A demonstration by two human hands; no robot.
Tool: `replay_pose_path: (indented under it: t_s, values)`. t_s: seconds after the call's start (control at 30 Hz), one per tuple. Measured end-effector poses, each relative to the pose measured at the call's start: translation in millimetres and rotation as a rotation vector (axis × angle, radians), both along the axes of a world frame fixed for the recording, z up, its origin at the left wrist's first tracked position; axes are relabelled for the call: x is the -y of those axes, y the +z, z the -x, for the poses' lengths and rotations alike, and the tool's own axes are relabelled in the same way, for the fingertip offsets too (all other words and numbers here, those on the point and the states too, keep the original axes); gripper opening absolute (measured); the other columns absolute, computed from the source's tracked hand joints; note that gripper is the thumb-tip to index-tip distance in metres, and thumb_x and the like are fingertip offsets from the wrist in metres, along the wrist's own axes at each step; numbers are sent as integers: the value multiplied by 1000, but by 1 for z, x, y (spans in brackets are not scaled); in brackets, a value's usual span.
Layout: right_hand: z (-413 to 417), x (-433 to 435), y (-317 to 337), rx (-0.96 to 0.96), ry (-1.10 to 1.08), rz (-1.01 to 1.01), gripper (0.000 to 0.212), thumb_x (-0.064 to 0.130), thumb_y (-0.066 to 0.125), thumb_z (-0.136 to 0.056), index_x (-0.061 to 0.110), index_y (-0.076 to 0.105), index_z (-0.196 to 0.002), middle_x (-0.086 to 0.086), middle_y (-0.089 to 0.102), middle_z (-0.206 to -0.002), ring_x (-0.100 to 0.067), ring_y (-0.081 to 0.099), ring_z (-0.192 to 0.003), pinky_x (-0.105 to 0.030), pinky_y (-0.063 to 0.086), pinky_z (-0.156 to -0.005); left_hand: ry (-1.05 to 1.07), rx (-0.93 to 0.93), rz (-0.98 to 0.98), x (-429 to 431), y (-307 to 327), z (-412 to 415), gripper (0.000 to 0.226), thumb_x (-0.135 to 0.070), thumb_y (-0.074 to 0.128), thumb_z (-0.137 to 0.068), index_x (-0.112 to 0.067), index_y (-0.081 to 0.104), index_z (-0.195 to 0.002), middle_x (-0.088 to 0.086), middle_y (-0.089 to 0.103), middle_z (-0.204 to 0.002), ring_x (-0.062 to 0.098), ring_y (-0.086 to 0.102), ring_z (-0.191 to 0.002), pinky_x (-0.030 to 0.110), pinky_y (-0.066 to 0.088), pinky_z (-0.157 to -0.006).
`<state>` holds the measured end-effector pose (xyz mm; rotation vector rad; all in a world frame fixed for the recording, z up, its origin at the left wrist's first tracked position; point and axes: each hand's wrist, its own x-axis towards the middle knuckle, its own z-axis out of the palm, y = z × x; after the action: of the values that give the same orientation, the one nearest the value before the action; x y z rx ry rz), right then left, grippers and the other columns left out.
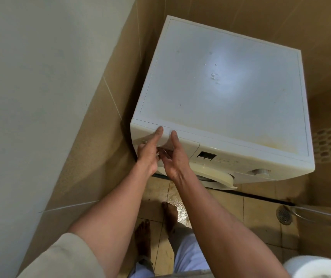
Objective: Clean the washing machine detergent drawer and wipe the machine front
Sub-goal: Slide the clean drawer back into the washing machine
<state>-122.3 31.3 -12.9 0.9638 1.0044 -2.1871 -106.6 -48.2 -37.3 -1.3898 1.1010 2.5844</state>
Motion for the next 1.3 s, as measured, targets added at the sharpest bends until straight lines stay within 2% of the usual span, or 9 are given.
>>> replay_pose_path:
  t_s: [0.13,0.23,0.43,0.57,0.63,0.77,0.93,1.13,1.3]
  values:
    - [-18,3,-7,-30,-18,-59,73,36,80,-82,-4,49,-134,-24,58,-132,-33,59,-121,-43,52,-104,46,-42,15,-4,-7,-14,46,-36,90,-73,-14,72,-110,17,75,-113,29,75,-96,38,63,-81]
    - [-40,-2,-11,-36,-25,-74,70,36,82,-80,-3,51,-129,-24,63,-128,-33,64,-117,-43,54,-101,63,-30,25,-8,-13,-35,50,-36,92,-70,-15,68,-108,16,76,-111,30,75,-100,46,61,-90]
    - [-94,-12,-16,-32,-11,-52,66,36,83,-75,-4,56,-121,-26,64,-125,-34,66,-114,-45,54,-101,51,-9,19,-15,-16,-90,66,-42,95,-60,-12,69,-113,16,75,-111,31,73,-103,47,60,-92]
    - [-127,-18,-17,-54,6,-45,52,33,83,-76,-2,63,-110,-23,68,-114,-31,70,-105,-42,58,-95,25,-22,24,-15,-18,-125,62,-39,93,-65,-12,69,-115,10,78,-101,25,76,-96,39,60,-87]
    - [-134,-18,-16,-57,3,-55,49,32,83,-75,0,65,-106,-22,70,-108,-29,71,-100,-40,59,-91,23,-27,27,-16,-18,-133,59,-38,92,-67,-13,69,-115,10,77,-102,23,76,-96,40,60,-87]
    - [-140,-18,-14,-33,-21,-72,47,29,83,-77,0,64,-108,-23,68,-109,-32,68,-104,-41,59,-93,25,-10,57,-18,-15,-139,47,-32,89,-74,-15,70,-113,6,79,-96,18,77,-87,36,60,-81]
    - [-138,-21,-14,-15,-19,-79,48,32,87,-69,1,67,-100,-17,72,-96,-27,70,-92,-33,61,-78,39,18,68,-22,-12,-137,43,-29,88,-76,-14,69,-112,8,78,-97,20,77,-89,34,61,-78]
    - [-131,-23,-15,6,-15,-59,47,28,87,-68,0,68,-100,-14,75,-91,-27,72,-91,-32,61,-76,74,44,56,-24,-15,-131,41,-25,85,-77,-11,68,-112,12,76,-99,26,75,-94,35,60,-78]
    - [-123,-20,-14,21,-30,-68,48,25,85,-76,-2,64,-111,-17,73,-101,-27,73,-95,-39,61,-87,119,57,80,-27,-16,-121,41,-26,84,-77,-9,69,-111,13,75,-99,27,73,-94,32,60,-74]
